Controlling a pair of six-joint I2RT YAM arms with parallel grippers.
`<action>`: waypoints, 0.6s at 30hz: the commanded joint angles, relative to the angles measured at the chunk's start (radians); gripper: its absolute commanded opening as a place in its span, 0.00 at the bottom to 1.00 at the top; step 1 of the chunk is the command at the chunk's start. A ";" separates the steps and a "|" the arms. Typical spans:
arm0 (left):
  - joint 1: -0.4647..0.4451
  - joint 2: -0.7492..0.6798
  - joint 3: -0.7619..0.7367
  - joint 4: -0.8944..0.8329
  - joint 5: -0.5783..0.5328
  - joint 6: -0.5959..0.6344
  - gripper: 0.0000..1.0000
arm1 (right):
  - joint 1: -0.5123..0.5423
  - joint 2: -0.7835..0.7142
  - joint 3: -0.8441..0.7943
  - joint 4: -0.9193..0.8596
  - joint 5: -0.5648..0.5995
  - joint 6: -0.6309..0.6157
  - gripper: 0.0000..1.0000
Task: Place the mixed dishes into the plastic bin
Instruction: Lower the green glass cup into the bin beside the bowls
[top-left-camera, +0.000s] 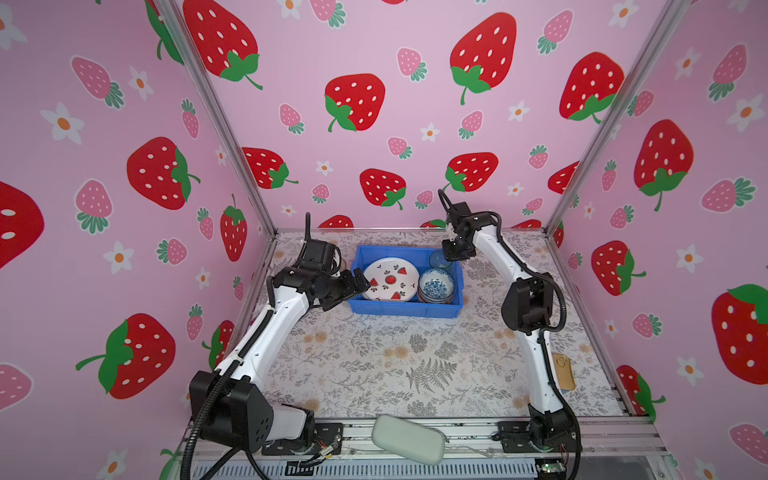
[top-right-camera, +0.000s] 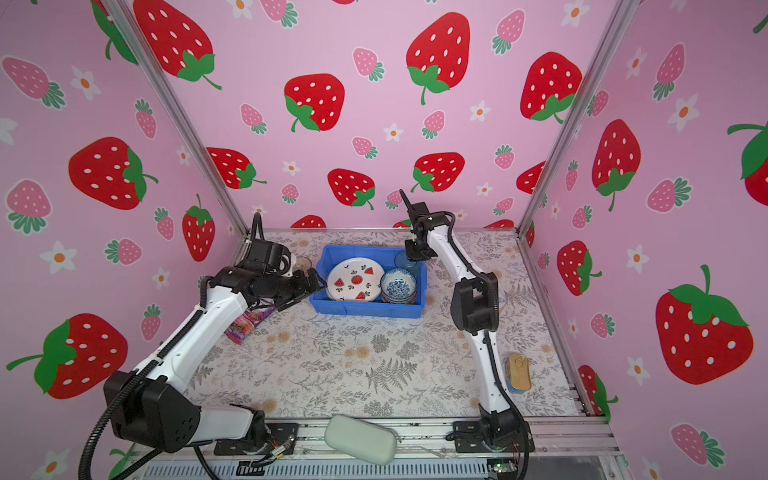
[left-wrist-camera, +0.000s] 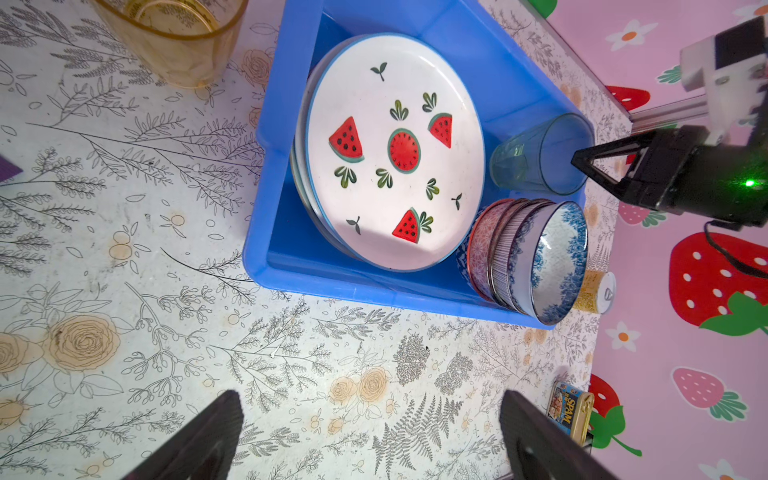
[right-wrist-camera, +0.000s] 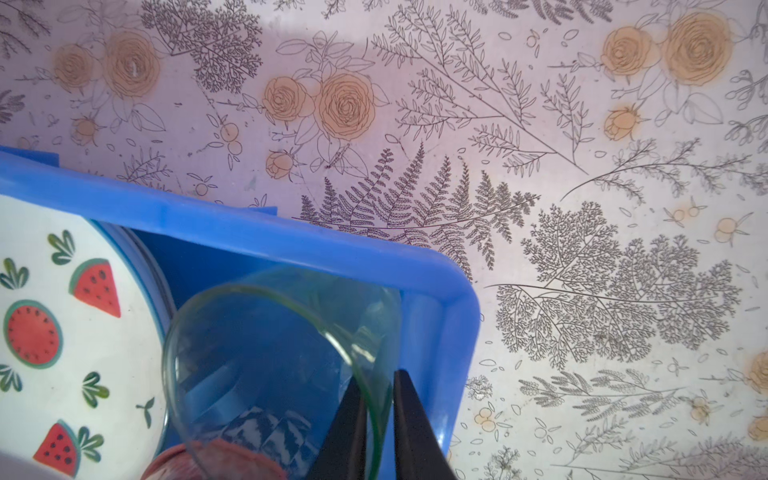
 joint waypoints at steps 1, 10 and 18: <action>0.007 -0.017 -0.007 -0.018 0.014 0.014 0.99 | 0.011 0.012 -0.008 -0.005 0.017 -0.001 0.21; 0.016 -0.026 0.002 -0.041 0.000 0.019 0.99 | 0.011 -0.019 0.007 -0.007 0.009 -0.003 0.33; 0.047 -0.015 0.065 -0.090 -0.070 0.023 0.99 | -0.024 -0.147 0.010 -0.018 -0.025 -0.020 0.50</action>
